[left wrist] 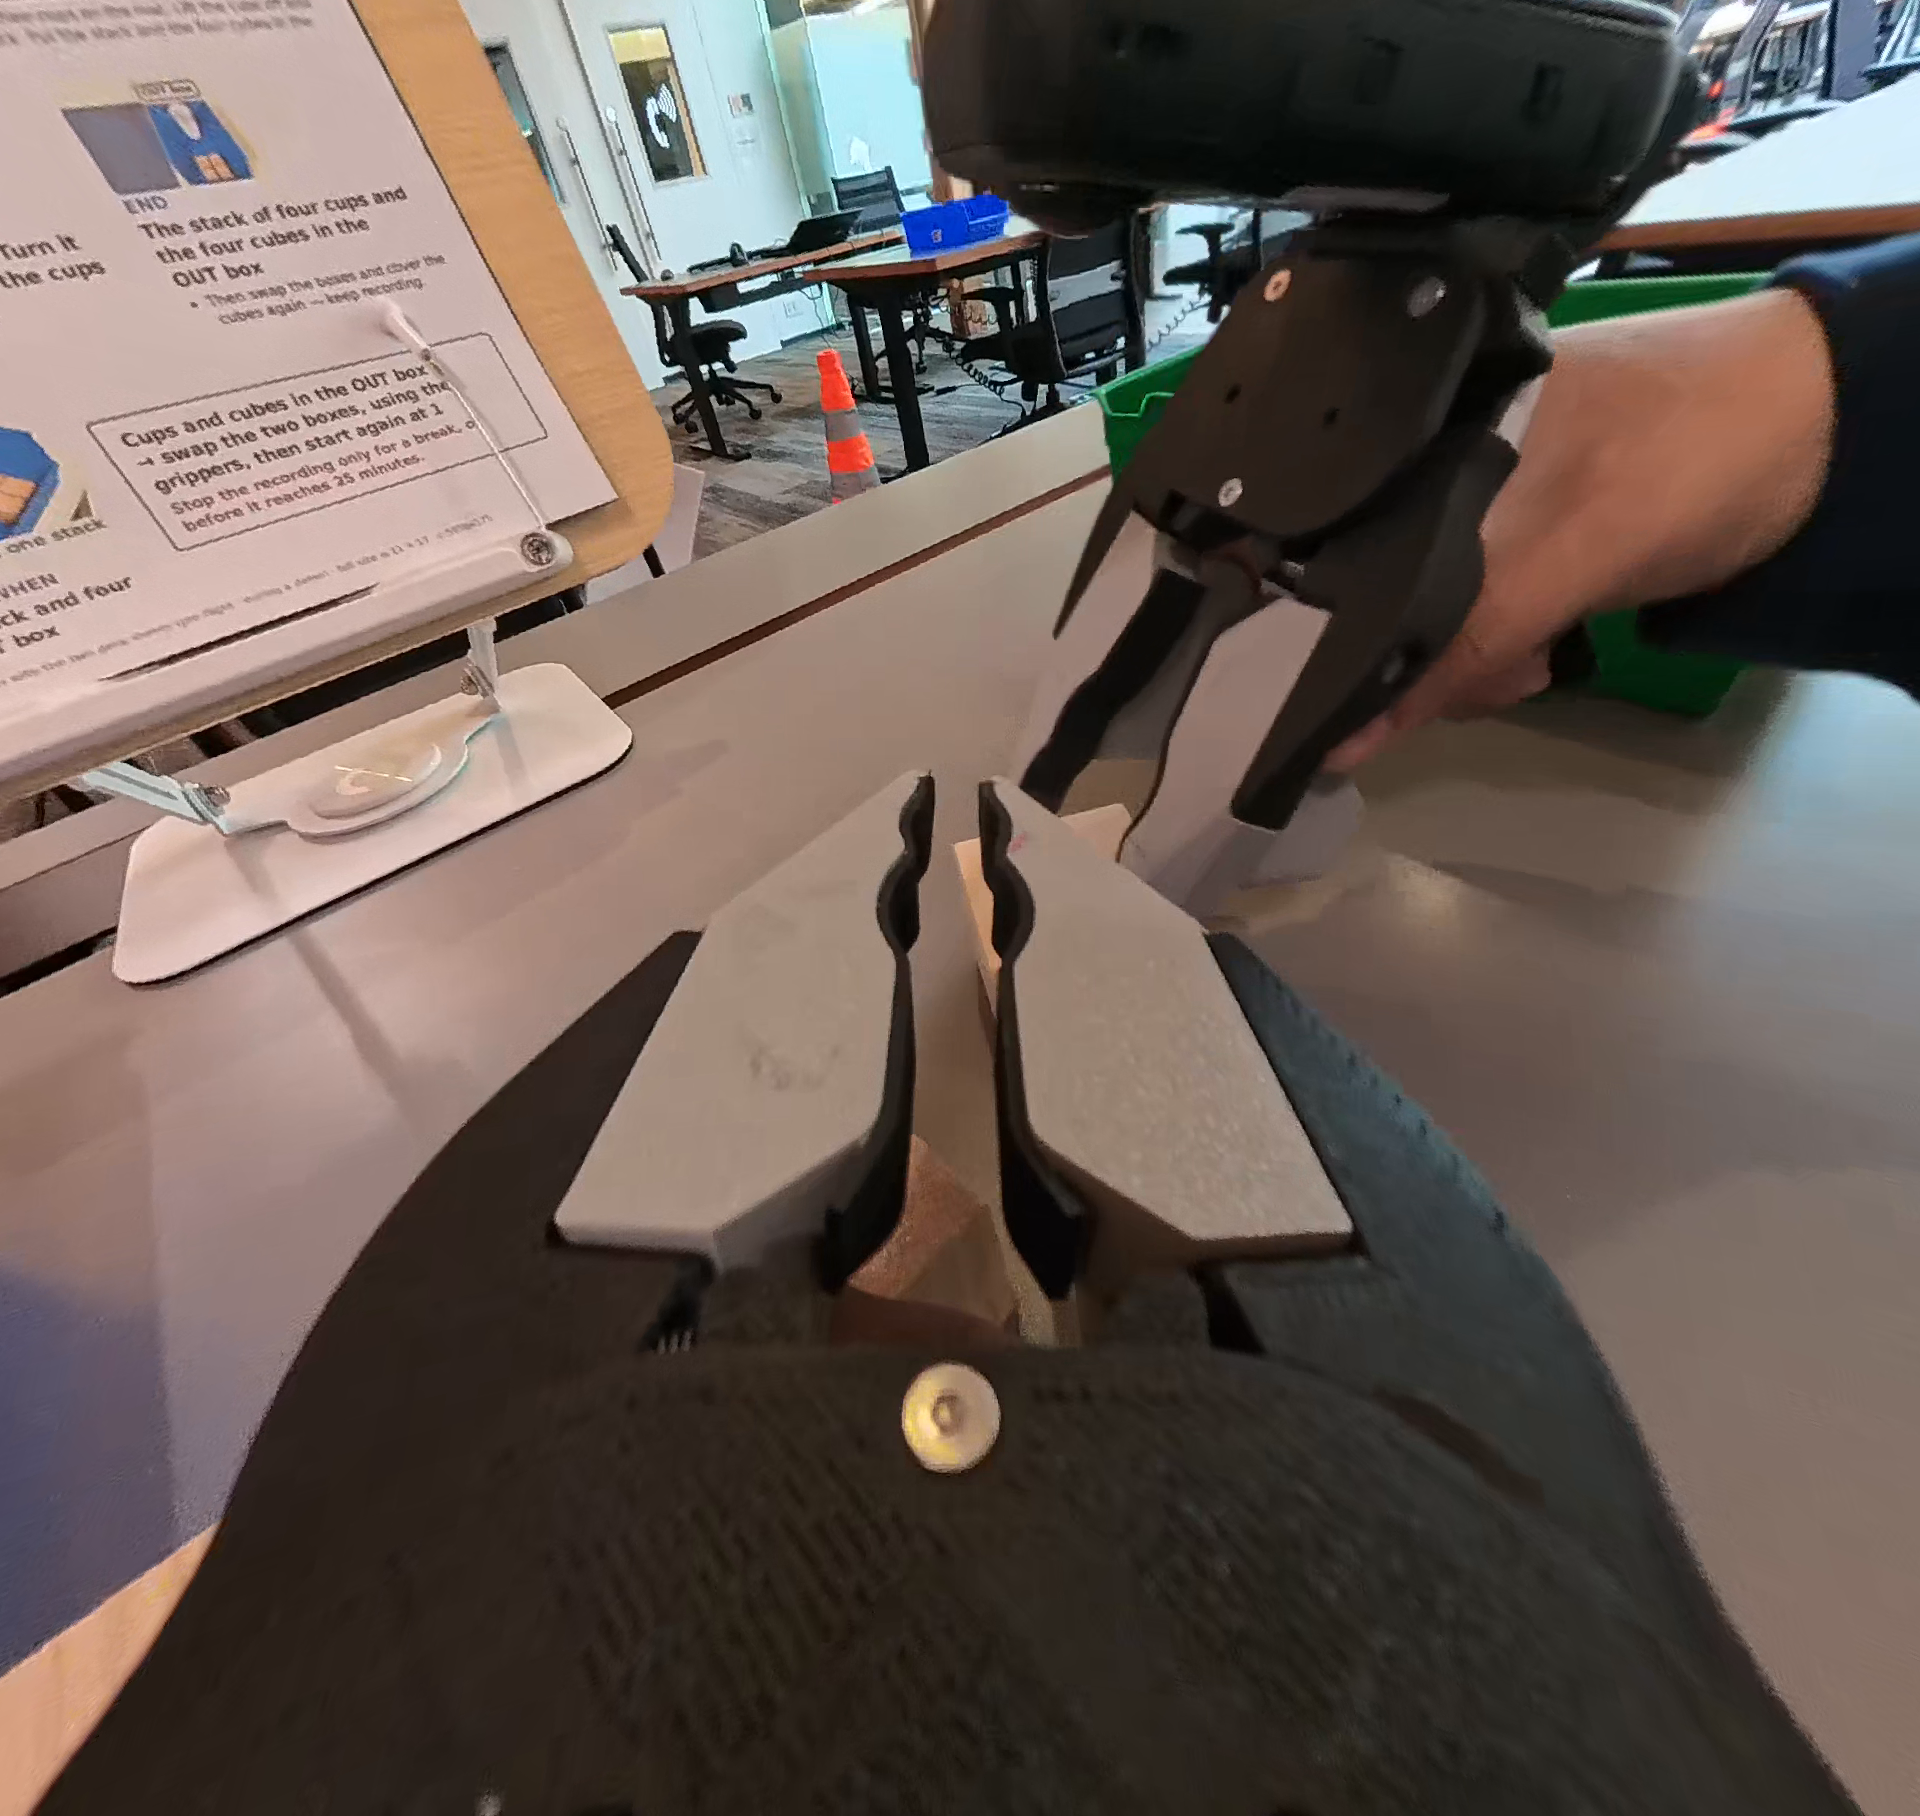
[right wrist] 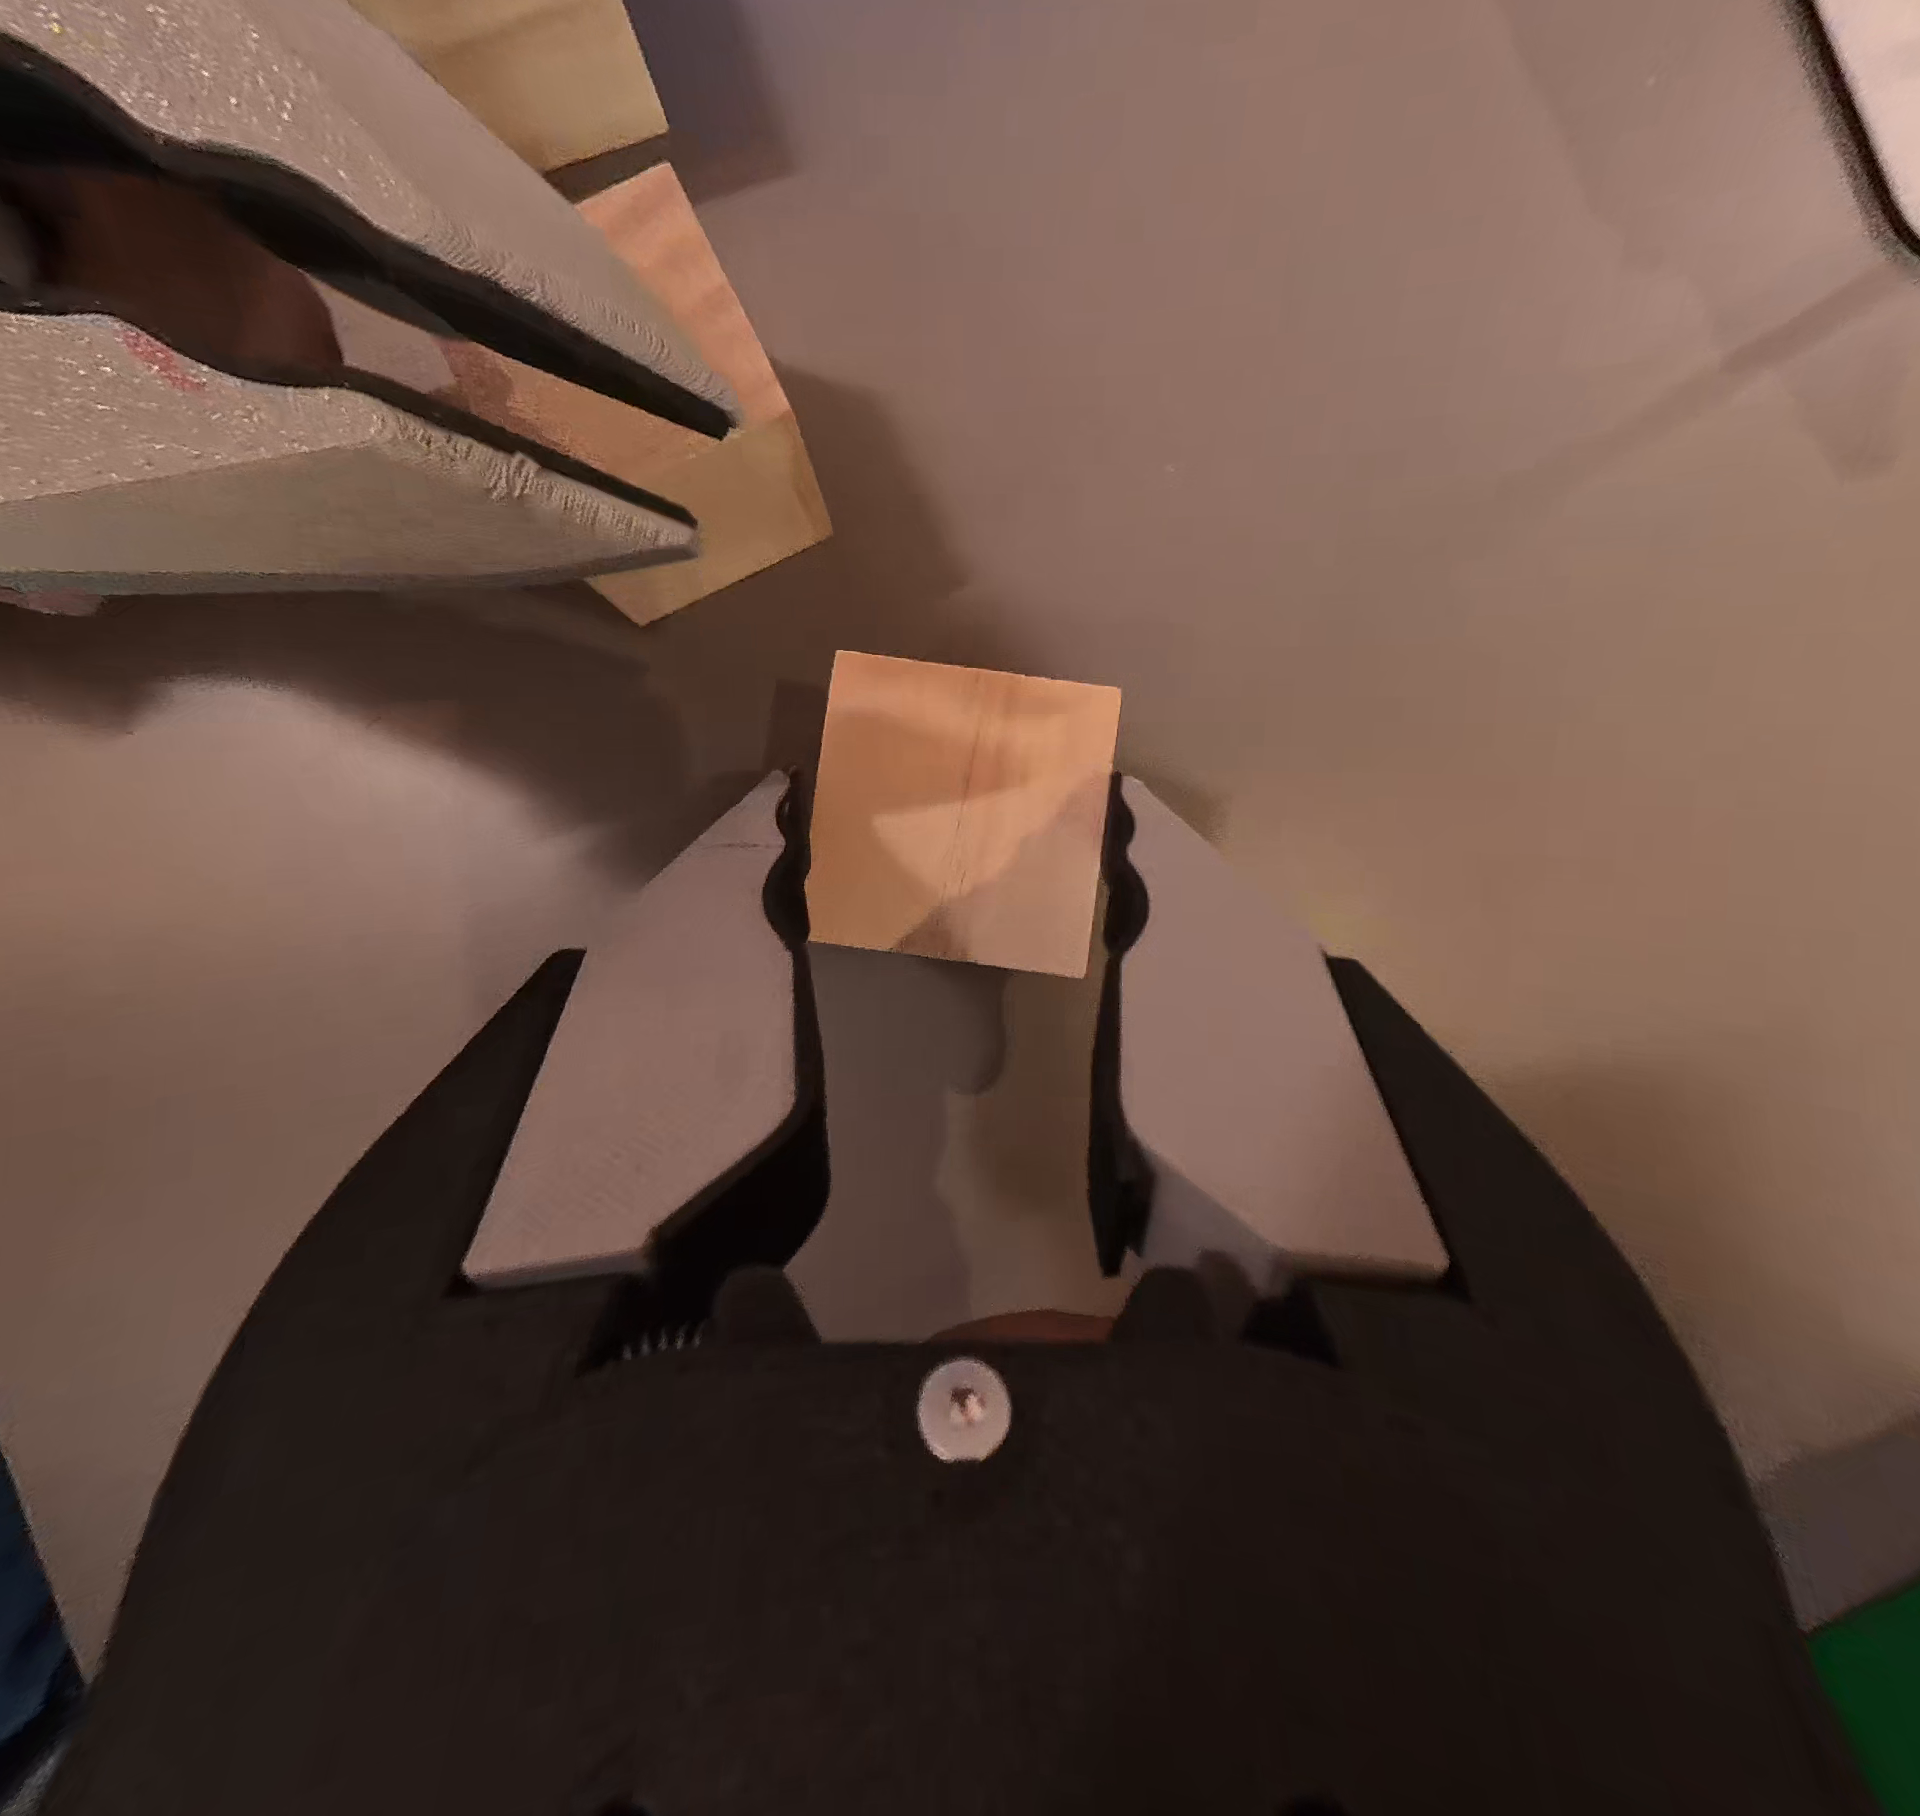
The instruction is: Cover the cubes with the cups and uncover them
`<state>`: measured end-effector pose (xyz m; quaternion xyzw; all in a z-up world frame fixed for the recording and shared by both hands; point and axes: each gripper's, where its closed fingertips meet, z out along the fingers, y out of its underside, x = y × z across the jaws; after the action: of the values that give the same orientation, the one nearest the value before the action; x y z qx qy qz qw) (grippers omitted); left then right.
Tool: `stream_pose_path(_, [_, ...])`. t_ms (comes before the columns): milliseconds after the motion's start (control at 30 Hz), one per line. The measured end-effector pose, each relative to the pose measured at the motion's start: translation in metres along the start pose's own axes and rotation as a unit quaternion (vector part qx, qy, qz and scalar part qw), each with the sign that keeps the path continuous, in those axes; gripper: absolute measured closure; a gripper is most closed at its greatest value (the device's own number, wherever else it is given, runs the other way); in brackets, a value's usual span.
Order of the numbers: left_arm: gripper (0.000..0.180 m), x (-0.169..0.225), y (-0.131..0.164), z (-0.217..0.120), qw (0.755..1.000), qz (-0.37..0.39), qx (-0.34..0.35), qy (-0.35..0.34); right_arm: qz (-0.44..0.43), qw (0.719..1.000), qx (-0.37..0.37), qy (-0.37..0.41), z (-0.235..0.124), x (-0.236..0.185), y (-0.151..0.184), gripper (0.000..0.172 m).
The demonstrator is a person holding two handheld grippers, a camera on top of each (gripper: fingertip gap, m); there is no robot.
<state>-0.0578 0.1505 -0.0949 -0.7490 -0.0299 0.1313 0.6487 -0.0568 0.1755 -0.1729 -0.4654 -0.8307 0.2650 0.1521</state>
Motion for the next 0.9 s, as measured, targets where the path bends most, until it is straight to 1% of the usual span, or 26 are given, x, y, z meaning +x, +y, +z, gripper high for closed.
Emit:
stream_pose_path(100, [0.174, -0.003, 0.001, 0.0, 1.0, -0.006, -0.001, -0.003, 0.005, 1.0, 0.004, 0.028, -0.011, -0.001, 0.001, 0.118])
stream_pose_path(167, [0.174, -0.002, 0.002, 0.0, 1.0, -0.005, -0.003, -0.001, 0.014, 0.998, 0.035, 0.041, -0.036, -0.003, -0.004, 0.118])
stream_pose_path(233, [0.174, 0.001, 0.002, 0.001, 1.0, 0.001, -0.005, 0.003, 0.039, 0.993, 0.083, 0.072, -0.076, 0.004, -0.011, 0.118])
stream_pose_path(333, [0.174, 0.006, 0.004, 0.003, 1.0, 0.025, -0.011, 0.004, 0.077, 0.975, 0.155, 0.136, -0.151, 0.025, -0.011, 0.118])
stream_pose_path(367, [0.175, 0.007, 0.005, 0.003, 0.999, 0.032, -0.014, 0.003, 0.091, 0.967, 0.168, 0.168, -0.176, 0.035, -0.004, 0.118])
stream_pose_path(433, [0.175, 0.008, 0.005, 0.004, 0.999, 0.04, -0.015, 0.002, 0.125, 0.947, 0.175, 0.239, -0.219, 0.062, 0.02, 0.118])
stream_pose_path(467, [0.175, 0.009, 0.005, 0.004, 0.999, 0.04, -0.014, 0.002, 0.147, 0.938, 0.172, 0.264, -0.235, 0.073, 0.036, 0.118])
stream_pose_path(533, [0.175, 0.008, 0.004, 0.003, 0.999, 0.037, -0.012, 0.002, 0.197, 0.922, 0.169, 0.289, -0.253, 0.092, 0.068, 0.118])
stream_pose_path(633, [0.175, 0.007, 0.004, 0.003, 0.999, 0.031, -0.011, 0.002, 0.271, 0.899, 0.162, 0.304, -0.255, 0.112, 0.117, 0.118])
stream_pose_path(733, [0.175, 0.01, 0.007, 0.005, 0.999, 0.035, -0.017, 0.006, 0.312, 0.887, 0.124, 0.318, -0.235, 0.126, 0.16, 0.118])
stream_pose_path(800, [0.175, 0.013, 0.01, 0.006, 0.999, 0.046, -0.023, 0.008, 0.33, 0.884, 0.098, 0.317, -0.216, 0.134, 0.18, 0.118])
stream_pose_path(900, [0.175, 0.017, 0.014, 0.008, 0.998, 0.061, -0.032, 0.012, 0.354, 0.881, 0.075, 0.303, -0.189, 0.147, 0.198, 0.118])
